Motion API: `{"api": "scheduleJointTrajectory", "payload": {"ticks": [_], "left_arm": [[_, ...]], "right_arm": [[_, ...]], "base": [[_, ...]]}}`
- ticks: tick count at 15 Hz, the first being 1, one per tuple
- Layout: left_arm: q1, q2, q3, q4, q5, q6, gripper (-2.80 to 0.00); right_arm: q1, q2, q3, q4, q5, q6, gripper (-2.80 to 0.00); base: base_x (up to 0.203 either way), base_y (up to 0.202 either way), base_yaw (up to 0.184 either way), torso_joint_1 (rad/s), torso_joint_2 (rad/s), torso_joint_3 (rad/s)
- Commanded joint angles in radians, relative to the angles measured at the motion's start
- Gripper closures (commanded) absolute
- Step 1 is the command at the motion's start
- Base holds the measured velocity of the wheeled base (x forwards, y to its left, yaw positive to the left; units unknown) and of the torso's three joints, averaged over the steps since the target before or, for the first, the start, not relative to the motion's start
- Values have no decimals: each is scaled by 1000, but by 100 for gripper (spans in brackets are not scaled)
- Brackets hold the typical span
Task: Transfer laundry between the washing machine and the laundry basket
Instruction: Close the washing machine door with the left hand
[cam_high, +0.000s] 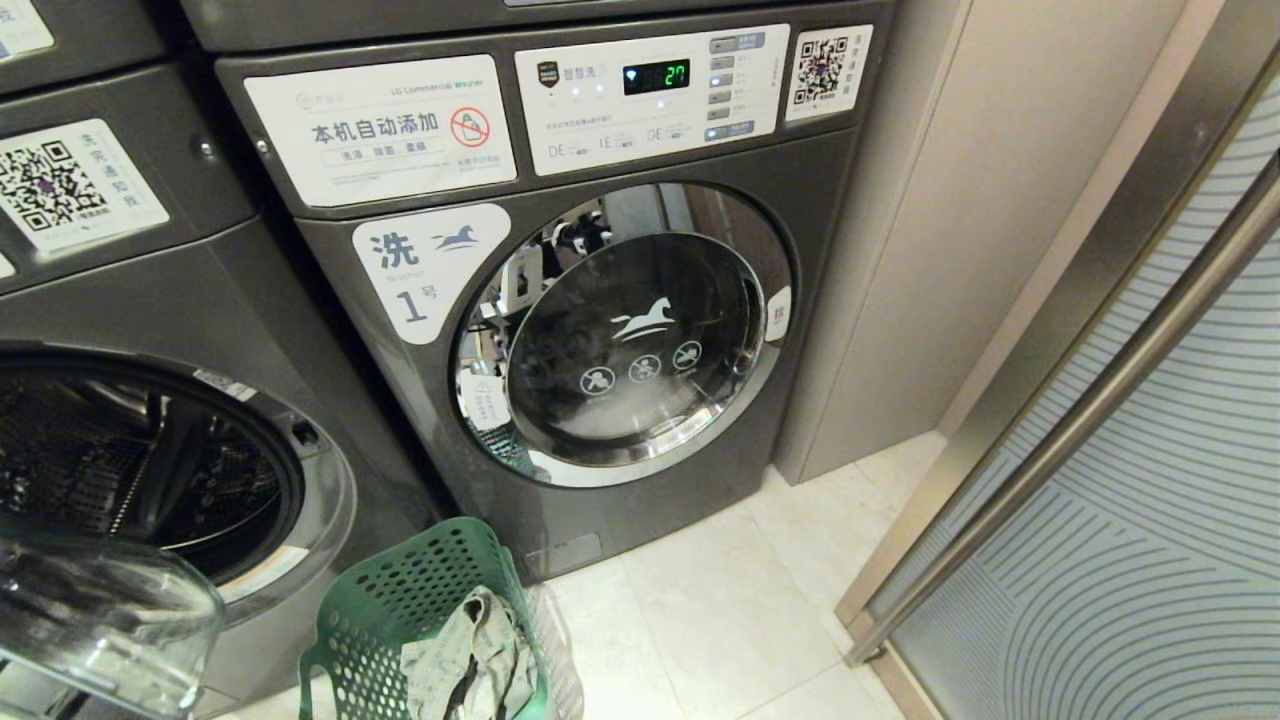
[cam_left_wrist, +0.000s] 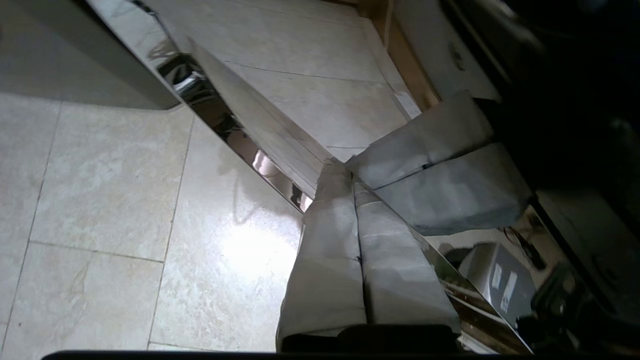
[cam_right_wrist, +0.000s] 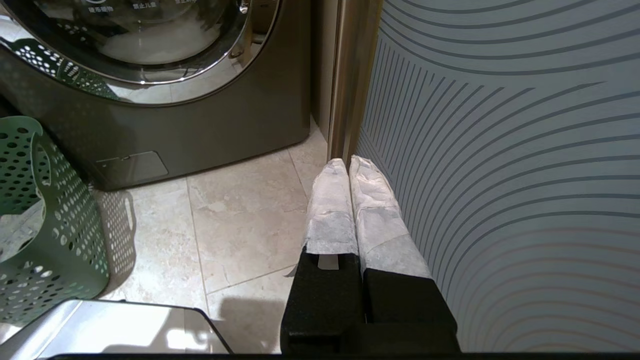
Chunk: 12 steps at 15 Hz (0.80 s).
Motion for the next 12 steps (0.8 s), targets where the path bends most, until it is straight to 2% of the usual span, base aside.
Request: {"api": "scheduleJointTrajectory", "payload": {"ticks": [1, 3, 7, 12], "left_arm": [[-47, -37, 50, -1, -33, 36, 0], [-84, -51, 66, -4, -61, 42, 0], [-143, -79, 103, -7, -64, 95, 0], [-242, -114, 157, -12, -65, 112, 0]], "right_arm": [[0, 2, 0, 0, 0, -1, 0], [0, 0, 0, 0, 0, -1, 0], [0, 0, 0, 0, 0, -1, 0], [0, 1, 0, 0, 0, 0, 0]], "base": [[0, 0, 0, 0, 0, 0], [0, 0, 0, 0, 0, 0], [0, 0, 0, 0, 0, 0], [0, 0, 0, 0, 0, 0]]}}
